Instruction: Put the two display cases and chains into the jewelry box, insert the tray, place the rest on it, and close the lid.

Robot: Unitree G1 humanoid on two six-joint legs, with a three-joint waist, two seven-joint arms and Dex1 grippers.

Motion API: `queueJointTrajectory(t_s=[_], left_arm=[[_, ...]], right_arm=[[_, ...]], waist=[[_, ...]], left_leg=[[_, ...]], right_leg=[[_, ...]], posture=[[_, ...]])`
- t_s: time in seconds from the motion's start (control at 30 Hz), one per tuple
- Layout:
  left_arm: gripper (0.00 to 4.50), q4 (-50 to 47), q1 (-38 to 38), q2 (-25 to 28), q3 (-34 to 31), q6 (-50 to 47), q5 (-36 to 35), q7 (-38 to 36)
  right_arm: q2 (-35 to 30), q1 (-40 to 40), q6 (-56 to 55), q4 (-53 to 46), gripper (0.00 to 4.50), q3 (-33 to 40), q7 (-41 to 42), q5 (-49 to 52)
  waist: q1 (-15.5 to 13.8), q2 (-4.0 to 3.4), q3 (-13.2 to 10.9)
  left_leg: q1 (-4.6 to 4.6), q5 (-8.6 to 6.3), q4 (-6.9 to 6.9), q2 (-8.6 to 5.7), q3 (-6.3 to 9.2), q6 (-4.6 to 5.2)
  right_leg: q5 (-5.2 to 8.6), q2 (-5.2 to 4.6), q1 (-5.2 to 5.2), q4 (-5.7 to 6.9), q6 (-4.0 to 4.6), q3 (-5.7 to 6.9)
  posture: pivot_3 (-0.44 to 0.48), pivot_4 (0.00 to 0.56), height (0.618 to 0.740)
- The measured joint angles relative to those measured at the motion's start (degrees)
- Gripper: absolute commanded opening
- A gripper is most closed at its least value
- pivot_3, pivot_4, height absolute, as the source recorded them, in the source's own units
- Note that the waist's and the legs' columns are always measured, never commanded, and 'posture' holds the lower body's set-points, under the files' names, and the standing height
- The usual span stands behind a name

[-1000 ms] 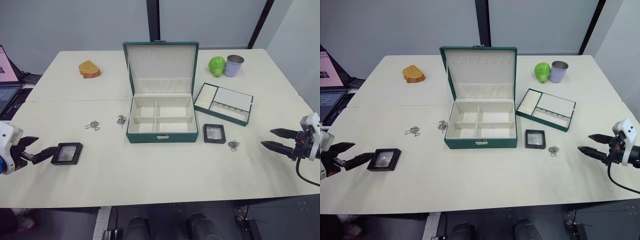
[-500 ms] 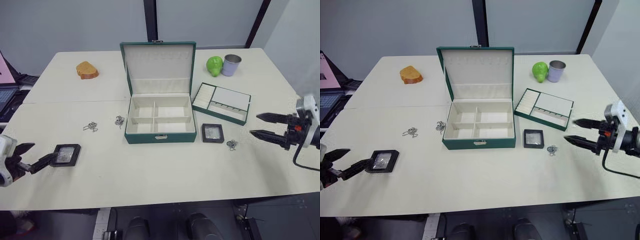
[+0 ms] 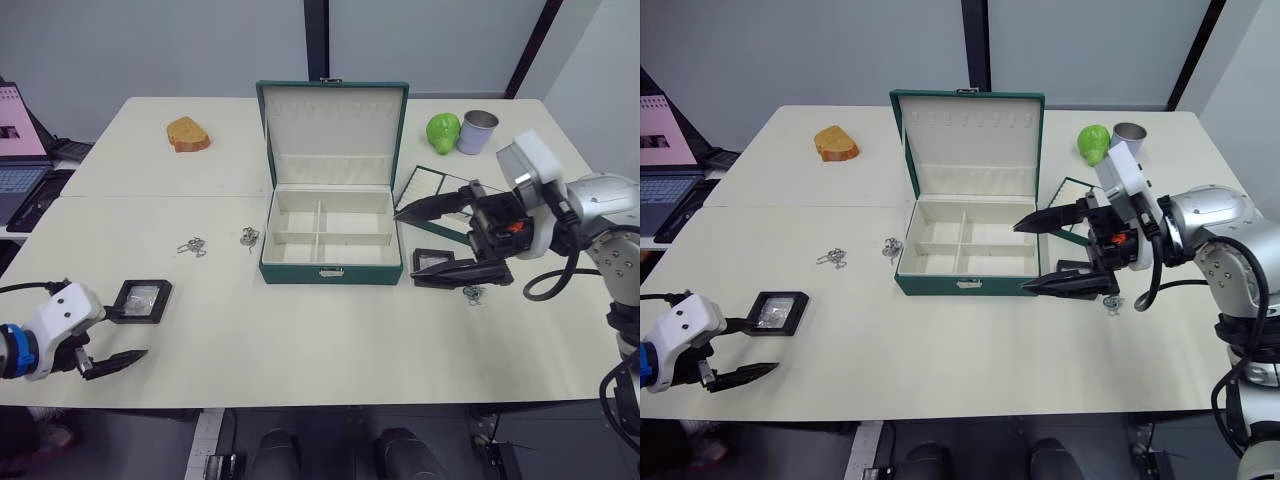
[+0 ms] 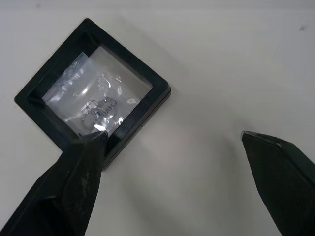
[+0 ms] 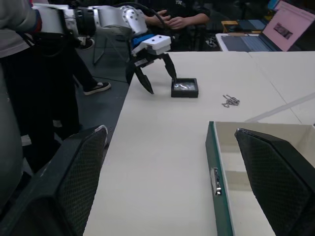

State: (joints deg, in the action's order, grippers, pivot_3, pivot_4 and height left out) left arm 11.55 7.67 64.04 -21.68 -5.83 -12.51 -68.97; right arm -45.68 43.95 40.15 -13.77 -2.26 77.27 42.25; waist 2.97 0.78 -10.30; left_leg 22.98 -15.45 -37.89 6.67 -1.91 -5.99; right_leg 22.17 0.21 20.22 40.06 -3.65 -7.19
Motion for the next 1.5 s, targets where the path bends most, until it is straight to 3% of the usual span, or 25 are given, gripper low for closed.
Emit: queueJointTrajectory(t_s=[0.2, 0.23, 0.3, 0.63, 0.77, 1.23, 1.4, 1.5], left_arm=[[4.5, 3.8, -5.2, 0.8, 5.3, 3.9, 2.9, -0.8], [4.32, 3.9, -5.2, 0.8, 5.5, 4.1, 2.9, -0.9], [3.92, 4.0, -5.2, 0.8, 5.7, 4.7, 3.0, -1.2], [0.99, 4.8, -5.7, 0.9, 5.7, 5.3, 3.4, -1.2], [0.01, 4.7, -5.4, 1.0, 5.6, 5.3, 3.3, -1.5], [0.01, 3.8, -5.2, 1.0, 5.4, 4.6, 3.1, -0.4], [0.01, -3.2, -7.7, 1.1, 4.8, -3.1, -1.4, -1.3], [0.01, -11.4, -14.6, 2.1, 4.6, -13.7, -8.0, -1.6]], right_arm=[[1.3, -0.1, -1.9, -1.1, 4.43, -1.3, -0.9, -1.6], [1.2, -0.5, -2.0, -1.4, 4.48, -1.2, -1.1, -1.6], [1.1, -1.2, -2.0, -1.7, 4.5, -1.2, -1.3, -1.7], [0.6, -2.2, -2.1, -1.9, 4.5, -0.8, -1.9, -1.7], [0.6, -2.2, -2.1, -1.8, 4.5, -0.8, -1.9, -1.7], [0.5, -2.2, -2.0, -1.6, 4.5, -0.5, -1.9, -1.3], [-1.0, -1.9, -1.5, -1.0, 4.5, 1.5, -2.0, -0.6], [-2.7, -2.2, -1.6, 0.9, 4.5, 2.3, -2.4, -1.2]], waist=[[0.2, -0.01, 0.0], [0.2, -0.01, 0.0], [0.2, -0.01, 0.0], [0.3, -0.01, 0.0], [0.3, -0.02, 0.0], [0.3, -0.01, 0.0], [0.0, 0.02, 0.0], [-0.5, 0.18, -0.1]], left_leg=[[-0.02, 0.0, 0.0, 0.01, -0.04, 0.0], [-0.03, 0.0, 0.0, 0.02, -0.04, 0.0], [-0.04, 0.0, -0.01, 0.02, -0.05, 0.0], [-0.04, 0.0, -0.01, 0.01, -0.06, 0.0], [-0.05, 0.0, -0.01, 0.01, -0.06, 0.0], [-0.04, 0.0, -0.01, 0.02, -0.05, 0.0], [-0.02, 0.0, -0.03, 0.01, -0.04, 0.0], [0.0, 0.0, -0.07, 0.01, 0.01, 0.01]], right_leg=[[0.0, -0.01, 0.01, 0.04, 0.0, -0.02], [0.0, -0.01, 0.0, 0.05, 0.0, -0.02], [0.0, -0.02, 0.0, 0.07, 0.0, -0.02], [0.0, -0.02, -0.01, 0.08, 0.0, -0.03], [0.0, -0.02, 0.0, 0.09, 0.0, -0.03], [0.0, -0.02, -0.01, 0.1, 0.0, -0.03], [0.0, -0.03, -0.02, 0.1, 0.0, -0.01], [0.0, -0.01, -0.03, 0.13, 0.0, 0.02]], posture=[[0.0, 0.15, 0.74], [0.0, 0.15, 0.74], [0.0, 0.15, 0.74], [0.0, 0.15, 0.74], [0.0, 0.15, 0.74], [0.0, 0.15, 0.74], [0.0, 0.15, 0.74], [0.0, 0.15, 0.74]])
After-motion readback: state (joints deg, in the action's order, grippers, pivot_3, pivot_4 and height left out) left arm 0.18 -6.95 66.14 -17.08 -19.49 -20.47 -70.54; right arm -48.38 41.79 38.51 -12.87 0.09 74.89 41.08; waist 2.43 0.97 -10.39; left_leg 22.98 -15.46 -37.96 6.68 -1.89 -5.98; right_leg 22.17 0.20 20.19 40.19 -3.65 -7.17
